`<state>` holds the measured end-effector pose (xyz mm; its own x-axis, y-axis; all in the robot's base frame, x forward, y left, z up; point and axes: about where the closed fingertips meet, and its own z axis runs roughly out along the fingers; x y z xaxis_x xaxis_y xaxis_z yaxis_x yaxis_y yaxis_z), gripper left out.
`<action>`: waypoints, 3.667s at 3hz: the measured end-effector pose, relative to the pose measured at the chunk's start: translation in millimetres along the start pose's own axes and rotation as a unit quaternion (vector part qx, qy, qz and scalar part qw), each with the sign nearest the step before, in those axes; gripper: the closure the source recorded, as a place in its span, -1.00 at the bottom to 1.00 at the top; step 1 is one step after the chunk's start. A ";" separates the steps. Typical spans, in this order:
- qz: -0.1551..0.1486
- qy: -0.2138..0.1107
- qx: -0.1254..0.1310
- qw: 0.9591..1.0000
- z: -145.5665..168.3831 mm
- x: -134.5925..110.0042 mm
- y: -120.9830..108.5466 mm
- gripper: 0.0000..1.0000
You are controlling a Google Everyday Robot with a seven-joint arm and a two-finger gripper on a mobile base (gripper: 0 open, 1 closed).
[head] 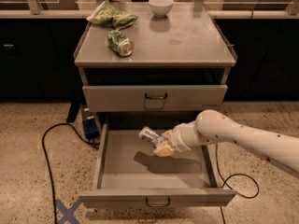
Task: Place redbull can into middle drawer
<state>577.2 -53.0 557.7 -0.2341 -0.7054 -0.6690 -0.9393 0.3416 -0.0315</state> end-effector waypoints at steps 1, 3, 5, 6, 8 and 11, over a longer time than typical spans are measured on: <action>0.014 0.036 0.023 0.999 54.2 31.0 -28.4 1.00; 0.042 0.129 0.031 0.990 99.9 82.8 -49.1 1.00; 0.066 0.117 0.030 0.991 105.8 98.8 -50.0 1.00; 0.092 0.135 0.030 0.986 144.0 134.1 -57.7 1.00; 0.102 0.156 0.028 0.982 160.8 149.2 -56.6 0.76; 0.102 0.156 0.028 0.982 160.9 149.3 -56.6 -0.54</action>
Offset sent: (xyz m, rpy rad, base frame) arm 0.0668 -0.0275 -0.1966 -0.3909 0.1794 -0.1606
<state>635.8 -77.7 340.1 -0.4891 -0.7717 -0.4065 -0.8519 0.5226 0.0329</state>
